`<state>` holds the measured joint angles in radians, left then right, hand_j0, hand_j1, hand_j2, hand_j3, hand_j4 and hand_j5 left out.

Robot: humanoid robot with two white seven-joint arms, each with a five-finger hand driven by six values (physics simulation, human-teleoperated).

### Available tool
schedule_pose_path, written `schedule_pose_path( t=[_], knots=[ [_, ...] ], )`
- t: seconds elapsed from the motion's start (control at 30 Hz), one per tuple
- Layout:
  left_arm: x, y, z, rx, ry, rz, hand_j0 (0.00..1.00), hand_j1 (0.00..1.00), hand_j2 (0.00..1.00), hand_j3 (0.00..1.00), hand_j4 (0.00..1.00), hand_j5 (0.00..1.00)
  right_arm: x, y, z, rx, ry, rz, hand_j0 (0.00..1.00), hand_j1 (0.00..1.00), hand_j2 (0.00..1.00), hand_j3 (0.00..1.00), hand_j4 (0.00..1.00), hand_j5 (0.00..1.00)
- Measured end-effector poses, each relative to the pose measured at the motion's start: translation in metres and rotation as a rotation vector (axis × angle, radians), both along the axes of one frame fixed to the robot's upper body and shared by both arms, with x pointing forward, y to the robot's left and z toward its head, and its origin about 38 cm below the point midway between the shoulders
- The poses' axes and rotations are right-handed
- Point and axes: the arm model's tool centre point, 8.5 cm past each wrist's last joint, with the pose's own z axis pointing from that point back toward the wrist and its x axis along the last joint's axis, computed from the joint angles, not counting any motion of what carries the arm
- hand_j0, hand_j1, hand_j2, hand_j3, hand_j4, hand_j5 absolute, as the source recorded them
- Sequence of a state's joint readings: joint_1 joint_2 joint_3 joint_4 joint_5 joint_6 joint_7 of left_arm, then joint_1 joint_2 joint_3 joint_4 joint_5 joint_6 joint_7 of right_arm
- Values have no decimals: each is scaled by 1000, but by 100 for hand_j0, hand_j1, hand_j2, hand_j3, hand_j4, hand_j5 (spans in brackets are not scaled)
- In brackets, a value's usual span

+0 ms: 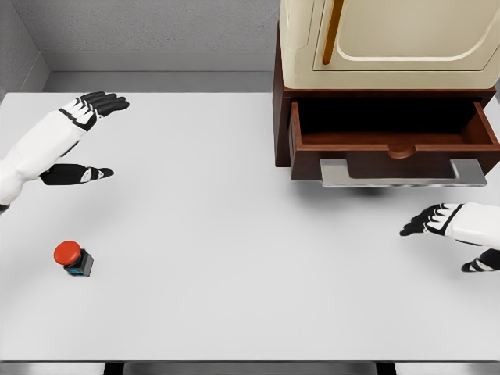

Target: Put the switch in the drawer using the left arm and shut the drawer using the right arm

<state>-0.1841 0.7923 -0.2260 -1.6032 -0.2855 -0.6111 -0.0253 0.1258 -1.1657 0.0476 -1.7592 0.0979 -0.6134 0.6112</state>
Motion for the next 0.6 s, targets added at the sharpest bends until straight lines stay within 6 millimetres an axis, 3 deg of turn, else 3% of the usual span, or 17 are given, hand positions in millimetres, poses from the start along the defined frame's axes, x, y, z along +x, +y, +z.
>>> schedule_pose_path(
  t=[0.17, 0.33, 0.53, 0.6],
  knots=[
    [-1, 1, -2, -11, 7, 4, 100, 100, 100, 100, 100, 100, 2, -1, 4, 3, -14, -4, 100, 100, 100, 100, 100, 100],
    [-23, 23, -22, -266, 156, 38, 100, 100, 100, 100, 100, 100, 2, -1, 5, 9, -22, -7, 100, 100, 100, 100, 100, 100],
    [-33, 44, 3, -491, 232, 26, 100, 100, 100, 100, 100, 100, 2, -1, 4, 10, -19, -7, 100, 100, 100, 100, 100, 100],
    [-48, 48, -11, -535, 314, 39, 100, 100, 100, 100, 100, 100, 1, -1, 4, 10, -17, -7, 100, 100, 100, 100, 100, 100]
  ],
)
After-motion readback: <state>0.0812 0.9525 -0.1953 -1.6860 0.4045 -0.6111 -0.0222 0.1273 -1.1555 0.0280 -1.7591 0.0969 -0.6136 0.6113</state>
